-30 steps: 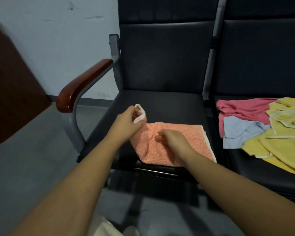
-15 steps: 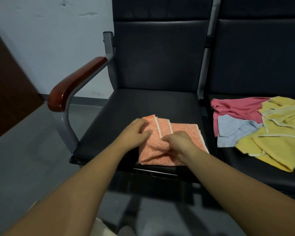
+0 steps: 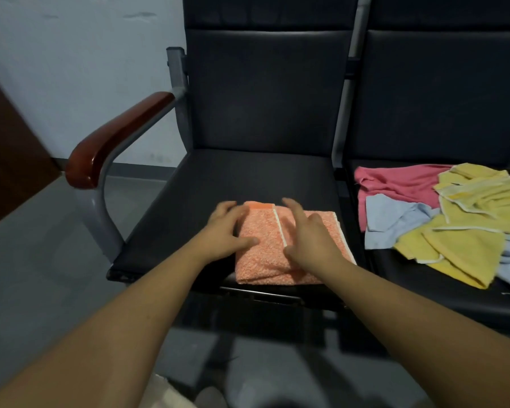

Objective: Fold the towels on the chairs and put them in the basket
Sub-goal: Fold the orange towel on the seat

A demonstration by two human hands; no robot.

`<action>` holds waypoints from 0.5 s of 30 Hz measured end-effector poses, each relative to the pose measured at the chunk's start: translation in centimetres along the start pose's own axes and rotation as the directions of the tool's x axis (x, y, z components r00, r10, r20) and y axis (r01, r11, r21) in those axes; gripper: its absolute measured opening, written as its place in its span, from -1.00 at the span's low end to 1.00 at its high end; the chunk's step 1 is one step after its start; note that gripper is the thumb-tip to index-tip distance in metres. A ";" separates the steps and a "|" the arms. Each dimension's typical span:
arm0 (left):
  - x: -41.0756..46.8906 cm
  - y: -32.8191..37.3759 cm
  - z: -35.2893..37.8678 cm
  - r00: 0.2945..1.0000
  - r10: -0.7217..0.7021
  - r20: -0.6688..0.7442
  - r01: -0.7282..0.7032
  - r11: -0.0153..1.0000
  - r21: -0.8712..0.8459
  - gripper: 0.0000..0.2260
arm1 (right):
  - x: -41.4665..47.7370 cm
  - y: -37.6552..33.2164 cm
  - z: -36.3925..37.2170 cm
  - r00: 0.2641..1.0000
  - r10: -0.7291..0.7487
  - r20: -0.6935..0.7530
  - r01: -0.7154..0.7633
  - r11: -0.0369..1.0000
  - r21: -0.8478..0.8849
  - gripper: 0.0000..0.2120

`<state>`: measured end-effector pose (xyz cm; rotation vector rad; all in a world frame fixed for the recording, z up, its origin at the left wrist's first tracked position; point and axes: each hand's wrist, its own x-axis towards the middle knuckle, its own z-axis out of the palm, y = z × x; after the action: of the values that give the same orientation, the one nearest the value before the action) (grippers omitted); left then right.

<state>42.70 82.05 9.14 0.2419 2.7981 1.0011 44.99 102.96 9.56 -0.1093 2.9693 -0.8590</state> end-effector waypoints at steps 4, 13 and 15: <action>0.4 0.3 0.1 0.949 -0.286 -0.130 0.270 0.955 -0.124 -0.32 | -0.1 0.8 1.5 0.988 0.006 0.154 0.029 0.975 -0.222 -0.49; -1.0 1.1 -1.0 0.886 -0.434 0.163 0.450 0.718 -0.532 -0.70 | -0.4 -0.8 2.0 0.986 -0.094 0.136 0.078 0.990 0.122 -0.49; -1.3 1.3 -1.5 0.892 -0.434 0.126 0.426 0.713 -0.558 -0.72 | -0.4 -1.8 2.4 0.979 -0.114 0.167 0.073 0.970 0.234 -0.60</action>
<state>43.79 81.87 11.26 -0.4798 2.2302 1.6255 45.69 100.21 8.47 -0.3027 2.6972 -1.1276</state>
